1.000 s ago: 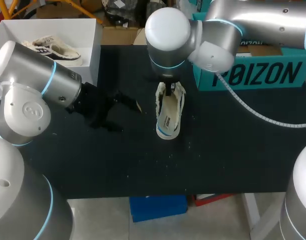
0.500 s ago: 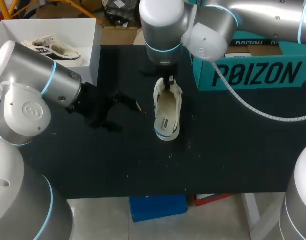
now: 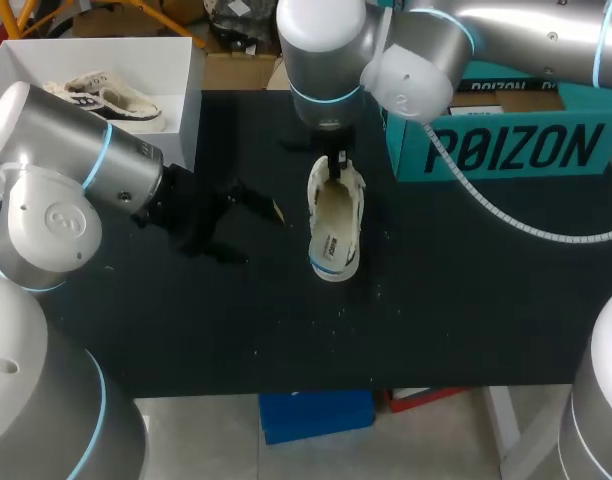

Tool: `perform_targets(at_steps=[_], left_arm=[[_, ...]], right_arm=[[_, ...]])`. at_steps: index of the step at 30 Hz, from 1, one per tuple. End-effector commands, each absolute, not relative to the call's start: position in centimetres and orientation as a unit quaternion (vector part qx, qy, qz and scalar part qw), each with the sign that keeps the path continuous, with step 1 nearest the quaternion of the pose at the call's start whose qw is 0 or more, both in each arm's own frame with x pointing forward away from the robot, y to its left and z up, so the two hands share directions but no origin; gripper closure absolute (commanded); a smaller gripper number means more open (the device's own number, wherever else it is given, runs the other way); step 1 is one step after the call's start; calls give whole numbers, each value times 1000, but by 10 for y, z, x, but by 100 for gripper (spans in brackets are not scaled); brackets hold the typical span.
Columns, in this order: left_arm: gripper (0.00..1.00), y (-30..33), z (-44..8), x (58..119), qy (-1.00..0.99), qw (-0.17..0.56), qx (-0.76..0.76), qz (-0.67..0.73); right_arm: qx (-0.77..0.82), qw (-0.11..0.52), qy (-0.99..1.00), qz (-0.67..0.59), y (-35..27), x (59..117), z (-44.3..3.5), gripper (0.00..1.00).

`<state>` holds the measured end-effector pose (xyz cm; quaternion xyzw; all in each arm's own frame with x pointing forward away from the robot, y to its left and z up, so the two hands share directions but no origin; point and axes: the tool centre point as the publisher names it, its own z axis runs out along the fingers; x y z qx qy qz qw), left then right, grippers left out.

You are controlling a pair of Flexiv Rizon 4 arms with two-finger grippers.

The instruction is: Take the shoe out of the shoebox, open the shoe tongue, remove and reinsert the insole, then place the shoe into the shoebox

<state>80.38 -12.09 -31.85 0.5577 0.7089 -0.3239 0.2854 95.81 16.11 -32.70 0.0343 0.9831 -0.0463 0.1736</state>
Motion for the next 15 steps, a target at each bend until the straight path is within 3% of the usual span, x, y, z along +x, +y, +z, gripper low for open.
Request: perform_targets(at_steps=[1, 15], left_arm=[[0, -134, -328, 808, 699, 290, 544, -363], [2, -177, -334, 833, 669, 265, 577, -386]], right_arm=[[36, 176, 983, -45, 158, 957, -328, 100], [53, 179, 981, -42, 143, 952, -333, 100]])
